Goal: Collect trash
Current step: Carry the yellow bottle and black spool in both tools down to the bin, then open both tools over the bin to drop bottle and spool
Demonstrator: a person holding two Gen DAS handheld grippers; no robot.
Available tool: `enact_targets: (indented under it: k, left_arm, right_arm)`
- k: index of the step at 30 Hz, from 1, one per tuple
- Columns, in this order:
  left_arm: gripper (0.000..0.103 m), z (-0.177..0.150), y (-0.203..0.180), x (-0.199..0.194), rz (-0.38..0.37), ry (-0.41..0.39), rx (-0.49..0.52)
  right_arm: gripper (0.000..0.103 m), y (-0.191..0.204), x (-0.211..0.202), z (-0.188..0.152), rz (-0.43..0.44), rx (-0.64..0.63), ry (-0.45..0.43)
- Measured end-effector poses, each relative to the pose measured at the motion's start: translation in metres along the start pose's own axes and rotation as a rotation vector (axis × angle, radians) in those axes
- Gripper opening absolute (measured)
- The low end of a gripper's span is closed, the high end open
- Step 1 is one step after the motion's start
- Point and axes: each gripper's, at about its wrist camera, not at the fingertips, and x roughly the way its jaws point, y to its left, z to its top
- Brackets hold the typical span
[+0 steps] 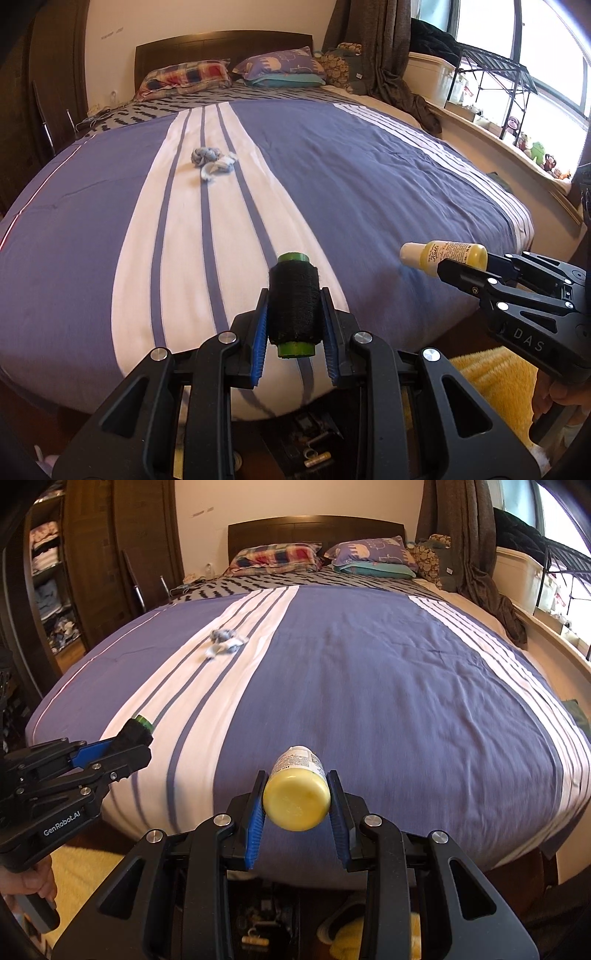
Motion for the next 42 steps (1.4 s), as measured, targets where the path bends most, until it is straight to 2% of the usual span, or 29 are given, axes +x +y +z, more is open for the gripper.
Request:
enact_targets:
  k: [13, 20, 28, 42]
  left_arm:
    - [0.024, -0.069, -0.012, -0.025, -0.010, 0.030, -0.014]
    - [0.024, -0.106, -0.013, -0.011, -0.012, 0.091, -0.018]
    - [0.024, -0.150, -0.005, 0.022, -0.002, 0.207, -0.053]
    - [0.024, -0.207, 0.006, 0.088, -0.040, 0.411, -0.090]
  right_arm:
    - [0.032, 0.010, -0.024, -0.056, 0.006, -0.014, 0.019]
    - [0.032, 0.008, -0.014, -0.094, 0.011, -0.013, 0.094]
    - [0.032, 0.013, 0.020, -0.134, 0.055, -0.006, 0.214]
    - [0.032, 0.025, 0.098, -0.175, 0.131, 0.042, 0.409]
